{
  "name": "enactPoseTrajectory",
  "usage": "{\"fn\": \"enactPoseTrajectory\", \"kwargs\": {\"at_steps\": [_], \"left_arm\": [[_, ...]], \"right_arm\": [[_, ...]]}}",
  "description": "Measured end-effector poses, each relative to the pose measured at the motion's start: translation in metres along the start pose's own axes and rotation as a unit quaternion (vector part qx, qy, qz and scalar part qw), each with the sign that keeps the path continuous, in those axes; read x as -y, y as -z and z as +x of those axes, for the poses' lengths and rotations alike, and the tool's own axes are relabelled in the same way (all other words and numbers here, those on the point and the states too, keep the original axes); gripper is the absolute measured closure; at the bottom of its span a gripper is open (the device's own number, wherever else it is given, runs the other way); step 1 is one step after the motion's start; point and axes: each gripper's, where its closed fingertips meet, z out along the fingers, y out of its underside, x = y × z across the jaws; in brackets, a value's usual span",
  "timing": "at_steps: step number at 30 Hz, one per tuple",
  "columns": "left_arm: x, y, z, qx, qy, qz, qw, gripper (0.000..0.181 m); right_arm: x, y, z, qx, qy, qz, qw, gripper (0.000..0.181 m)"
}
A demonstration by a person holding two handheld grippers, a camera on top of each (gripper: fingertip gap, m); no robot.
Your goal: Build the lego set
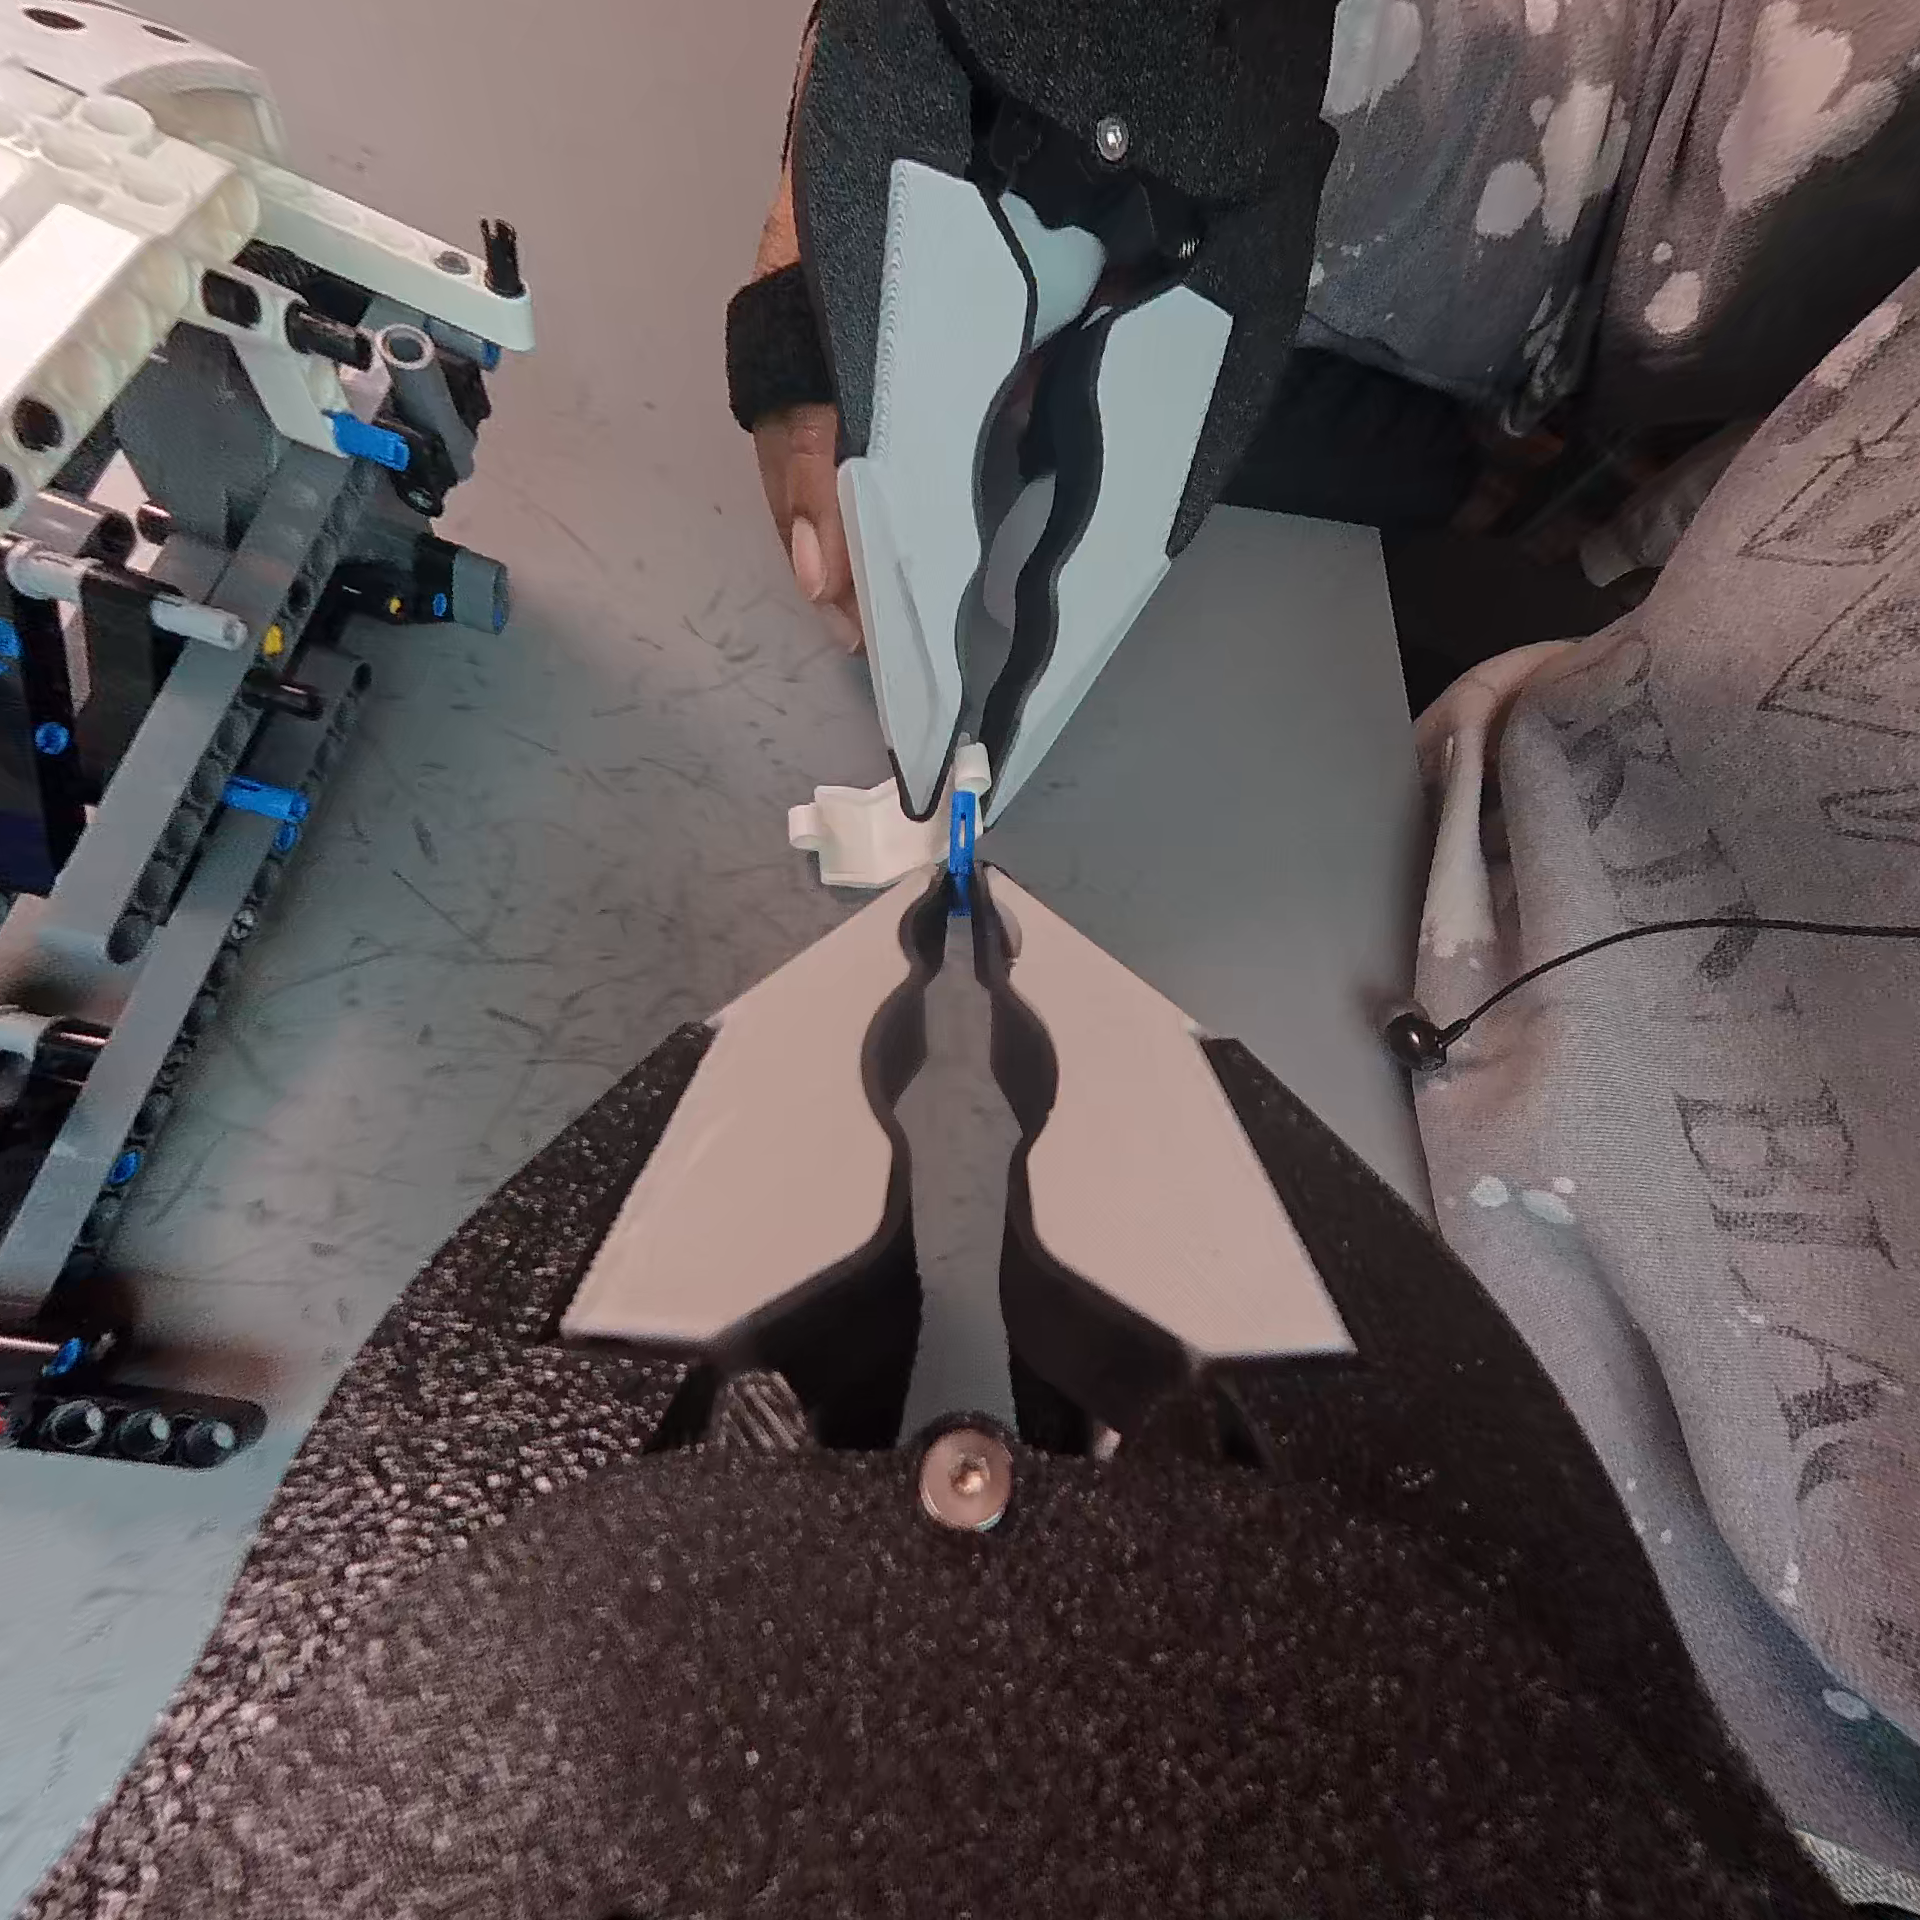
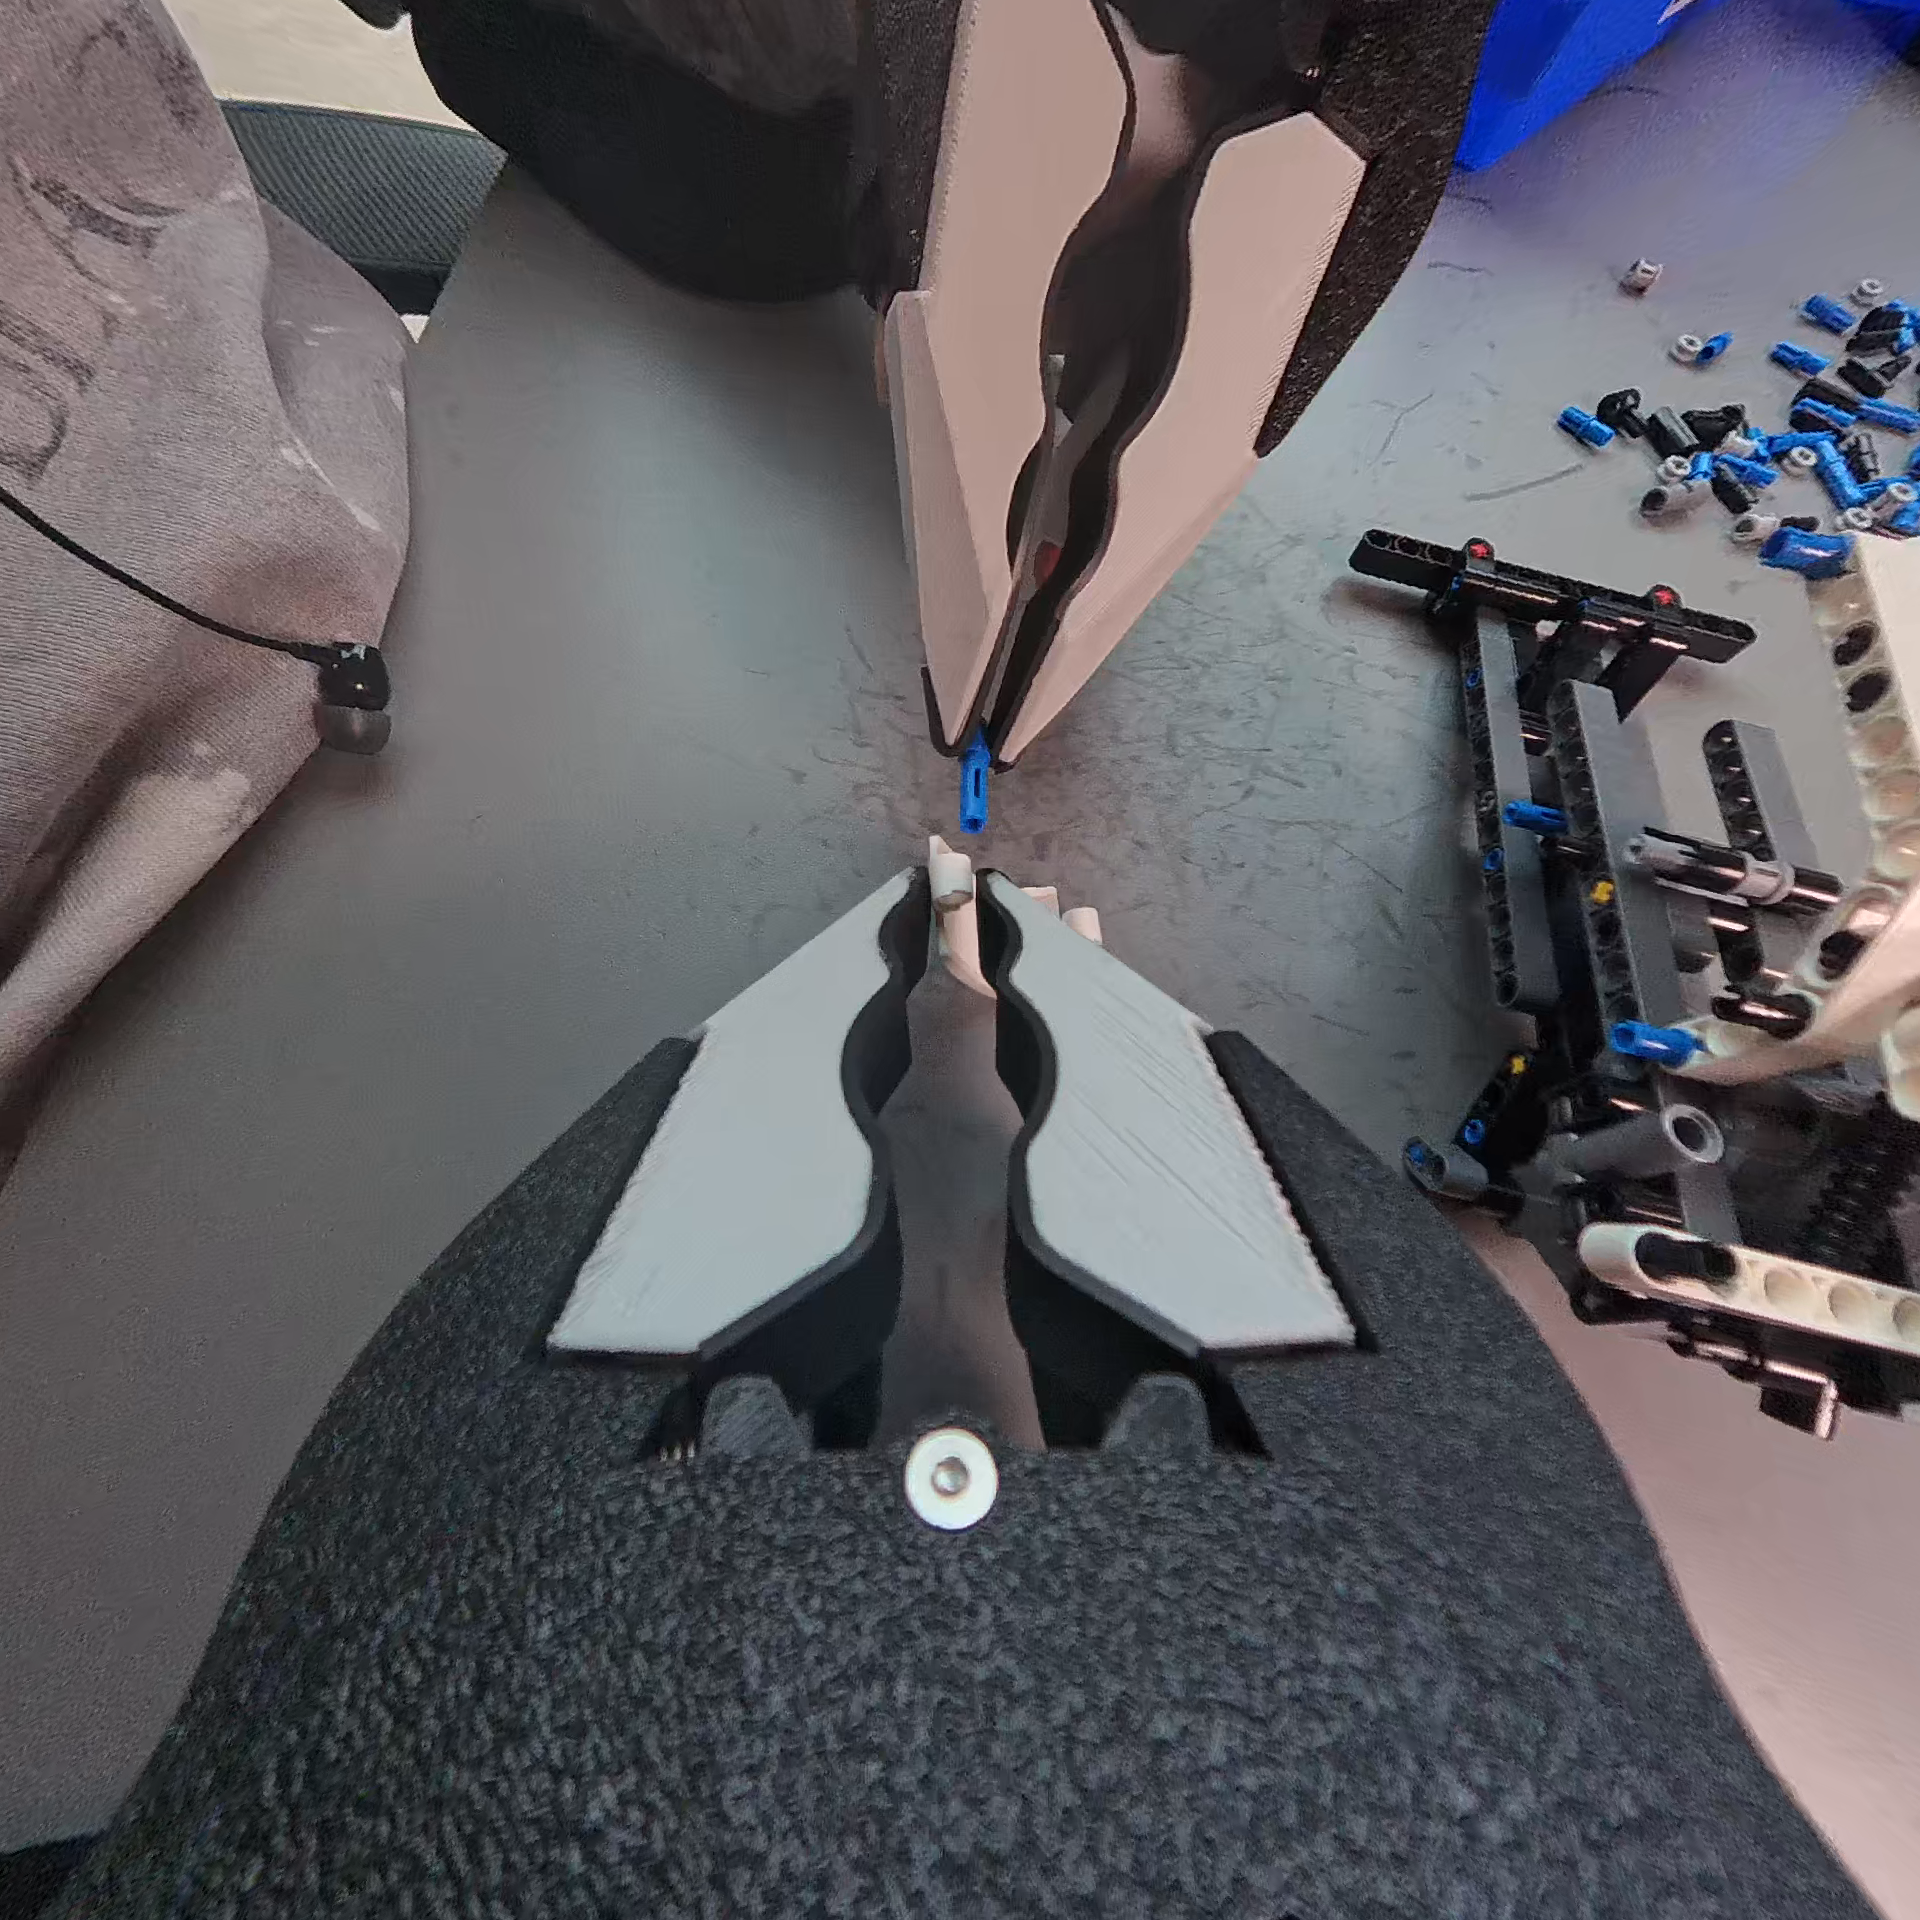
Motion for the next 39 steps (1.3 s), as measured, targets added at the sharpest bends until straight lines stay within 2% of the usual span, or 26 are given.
{"fn": "enactPoseTrajectory", "kwargs": {"at_steps": [13,26,34,39], "left_arm": [[-0.006,-0.002,0.001,0.019,-0.004,-0.023,1.000,0.178],[-0.006,0.000,-0.001,0.035,0.012,-0.026,0.999,0.179],[-0.013,-0.002,0.000,0.061,-0.039,-0.079,0.994,0.179],[-0.006,0.001,-0.002,0.066,-0.014,-0.063,0.996,0.179]], "right_arm": [[0.002,-0.006,0.000,-0.017,0.012,-0.013,1.000,0.175],[0.000,-0.009,0.005,-0.062,0.044,-0.059,0.995,0.176],[-0.003,-0.013,0.003,-0.077,0.078,-0.097,0.989,0.176],[-0.004,-0.014,0.006,-0.097,0.106,-0.118,0.983,0.176]]}}
